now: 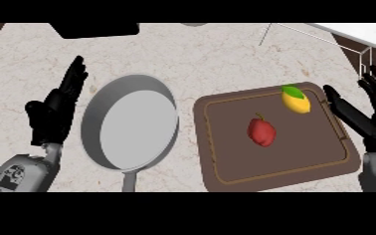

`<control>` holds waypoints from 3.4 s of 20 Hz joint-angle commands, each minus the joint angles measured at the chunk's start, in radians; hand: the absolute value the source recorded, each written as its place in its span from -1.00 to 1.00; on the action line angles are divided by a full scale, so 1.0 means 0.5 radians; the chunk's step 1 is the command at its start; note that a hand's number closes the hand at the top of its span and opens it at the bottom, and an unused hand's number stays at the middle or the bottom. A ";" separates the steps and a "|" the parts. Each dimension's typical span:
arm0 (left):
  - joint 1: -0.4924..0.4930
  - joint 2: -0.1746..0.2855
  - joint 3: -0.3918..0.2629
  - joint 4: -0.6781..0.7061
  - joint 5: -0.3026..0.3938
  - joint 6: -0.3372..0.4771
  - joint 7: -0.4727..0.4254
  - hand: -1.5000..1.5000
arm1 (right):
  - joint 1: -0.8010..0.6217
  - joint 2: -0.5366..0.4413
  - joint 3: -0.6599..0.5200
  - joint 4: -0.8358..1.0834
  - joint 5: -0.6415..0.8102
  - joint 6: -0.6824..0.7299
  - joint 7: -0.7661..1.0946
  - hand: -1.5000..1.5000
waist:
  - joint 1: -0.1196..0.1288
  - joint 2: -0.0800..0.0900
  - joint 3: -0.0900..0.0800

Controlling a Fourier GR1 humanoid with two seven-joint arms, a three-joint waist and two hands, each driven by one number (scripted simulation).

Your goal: Pick the bell pepper from the tray and place it in the tiered shelf

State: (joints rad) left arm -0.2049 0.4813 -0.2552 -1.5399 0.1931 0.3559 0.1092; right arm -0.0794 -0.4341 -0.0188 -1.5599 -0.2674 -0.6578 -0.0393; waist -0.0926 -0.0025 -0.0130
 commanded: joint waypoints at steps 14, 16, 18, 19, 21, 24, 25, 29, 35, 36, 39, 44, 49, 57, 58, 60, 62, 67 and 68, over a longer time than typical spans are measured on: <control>-0.006 -0.258 -0.171 0.190 -0.043 -0.140 -0.205 0.00 | 1.091 0.372 0.440 -0.634 1.140 -0.984 0.058 -1.00 | 0.151 0.019 0.012; 0.044 -0.244 -0.199 0.112 -0.043 -0.157 -0.169 0.00 | 1.208 0.293 0.438 -0.702 1.262 -0.922 0.238 -1.00 | 0.185 0.021 0.010; -0.019 -0.277 -0.196 0.124 -0.078 -0.121 -0.180 0.00 | 1.331 0.265 0.480 -0.777 1.428 -0.870 0.352 -1.00 | 0.185 0.028 0.007; 0.015 -0.276 -0.208 0.145 -0.083 -0.141 -0.217 0.00 | 1.279 0.282 0.461 -0.767 1.501 -0.853 0.450 -1.00 | 0.215 0.039 0.004; -0.055 -0.256 -0.181 0.111 -0.055 -0.177 -0.153 0.00 | 1.400 0.289 0.488 -0.852 1.636 -0.764 0.597 -1.00 | 0.206 0.038 0.004; -0.039 -0.251 -0.179 0.158 -0.067 -0.196 -0.197 0.00 | 1.424 0.281 0.463 -0.937 1.775 -0.589 0.836 -1.00 | 0.239 0.059 -0.003; -0.094 -0.217 -0.148 0.136 -0.057 -0.205 -0.140 0.00 | 1.431 0.244 0.415 -0.934 1.826 -0.515 0.922 -1.00 | 0.252 0.064 -0.003; -0.046 -0.290 -0.215 0.159 -0.109 -0.171 -0.209 0.00 | 1.563 0.185 0.491 -0.974 1.987 -0.192 1.214 -1.00 | 0.280 0.086 -0.009; -0.145 -0.311 -0.193 0.153 -0.093 -0.188 -0.143 0.00 | 1.582 0.110 0.433 -1.176 2.338 0.282 1.765 -1.00 | 0.301 0.086 -0.007; -0.106 -0.320 -0.234 0.141 -0.109 -0.201 -0.164 0.00 | 1.549 0.135 0.461 -1.242 2.391 0.354 1.859 -1.00 | 0.323 0.081 -0.008; -0.095 -0.322 -0.226 0.179 -0.121 -0.206 -0.194 0.00 | 1.425 0.171 0.515 -1.407 2.579 0.626 2.149 -1.00 | 0.330 0.070 -0.003; -0.135 -0.313 -0.192 0.193 -0.079 -0.268 -0.164 0.00 | 1.076 0.331 0.664 -1.482 2.899 1.028 2.545 -1.00 | 0.351 0.057 0.004; -0.099 -0.303 -0.168 0.205 -0.111 -0.240 -0.166 0.00 | 0.741 0.537 0.802 -1.460 3.196 1.415 2.749 -1.00 | 0.325 0.035 0.010; -0.150 -0.309 -0.097 0.282 -0.084 -0.289 -0.171 0.00 | 0.127 0.862 0.895 -1.022 3.433 1.642 2.958 -1.00 | 0.265 0.028 0.019; -0.086 -0.360 -0.165 0.241 -0.133 -0.244 -0.195 0.00 | 0.090 0.863 0.941 -1.043 3.434 1.693 3.023 -1.00 | 0.260 0.019 0.019; -0.074 -0.377 -0.131 0.272 -0.121 -0.233 -0.214 0.00 | 0.101 0.865 0.979 -0.989 3.433 1.644 3.050 -1.00 | 0.229 0.014 0.021; -0.100 -0.364 -0.098 0.337 -0.147 -0.227 -0.233 0.00 | 0.019 0.866 0.920 -0.883 3.389 1.627 3.052 -1.00 | 0.214 0.017 0.022; -0.029 -0.323 -0.103 0.166 -0.135 -0.262 -0.151 0.00 | -0.019 0.867 0.840 -0.769 3.335 1.613 3.053 -1.00 | 0.217 0.006 0.024; -0.069 -0.414 -0.129 0.325 -0.190 -0.213 -0.245 0.00 | -0.110 0.867 0.841 -0.685 3.331 1.582 3.053 -1.00 | 0.204 0.017 0.023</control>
State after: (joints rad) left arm -0.2556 0.3178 -0.2932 -1.4439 0.1237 0.2331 0.0111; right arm -0.0599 -0.0089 0.3930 -1.9687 1.4107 0.1026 1.2487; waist 0.0207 -0.0020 0.0045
